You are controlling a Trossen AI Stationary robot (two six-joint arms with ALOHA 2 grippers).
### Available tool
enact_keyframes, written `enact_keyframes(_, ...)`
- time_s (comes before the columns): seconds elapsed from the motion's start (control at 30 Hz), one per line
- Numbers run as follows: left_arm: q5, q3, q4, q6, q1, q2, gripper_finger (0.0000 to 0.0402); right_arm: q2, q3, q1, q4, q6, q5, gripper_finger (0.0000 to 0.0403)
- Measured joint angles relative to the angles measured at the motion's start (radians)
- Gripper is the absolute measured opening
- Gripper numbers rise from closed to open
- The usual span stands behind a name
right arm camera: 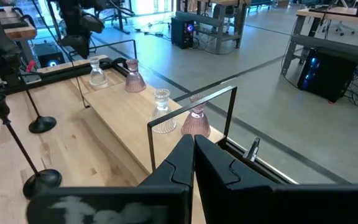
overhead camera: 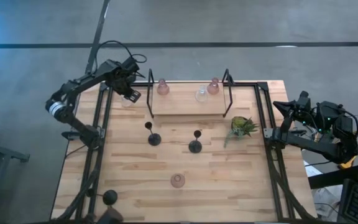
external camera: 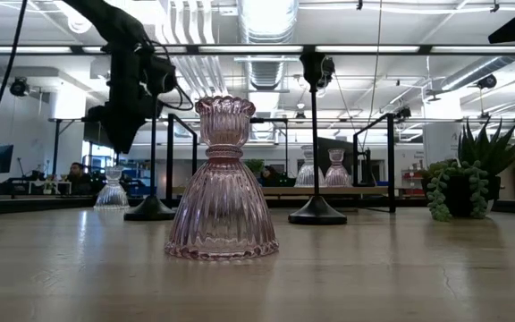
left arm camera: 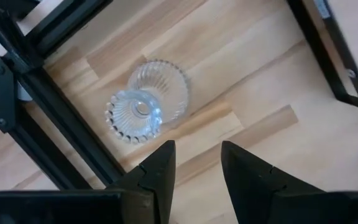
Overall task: Pick & Place candle stick holders
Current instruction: Put the transparent glass candle holder on the shelf
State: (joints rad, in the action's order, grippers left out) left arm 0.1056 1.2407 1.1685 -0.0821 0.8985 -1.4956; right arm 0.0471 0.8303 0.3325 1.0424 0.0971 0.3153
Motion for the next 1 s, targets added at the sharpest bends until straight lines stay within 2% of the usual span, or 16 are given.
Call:
enact_keyframes(0.3, 0.033, -0.005, -0.043, -0.074, 0.039, -0.023, 0.0118, 0.0, 0.0, 0.0, 0.0, 0.0, 0.0, 0.0008)
enact_keyframes(0.67, 0.047, -0.009, -0.08, -0.089, 0.051, -0.103, 0.0115, 0.0, 0.0, 0.0, 0.0, 0.0, 0.0, 0.0008)
enact_keyframes(1.0, 0.032, -0.1, -0.167, -0.111, 0.058, -0.113, 0.0113, 0.0, 0.0, 0.0, 0.0, 0.0, 0.0, 0.0008)
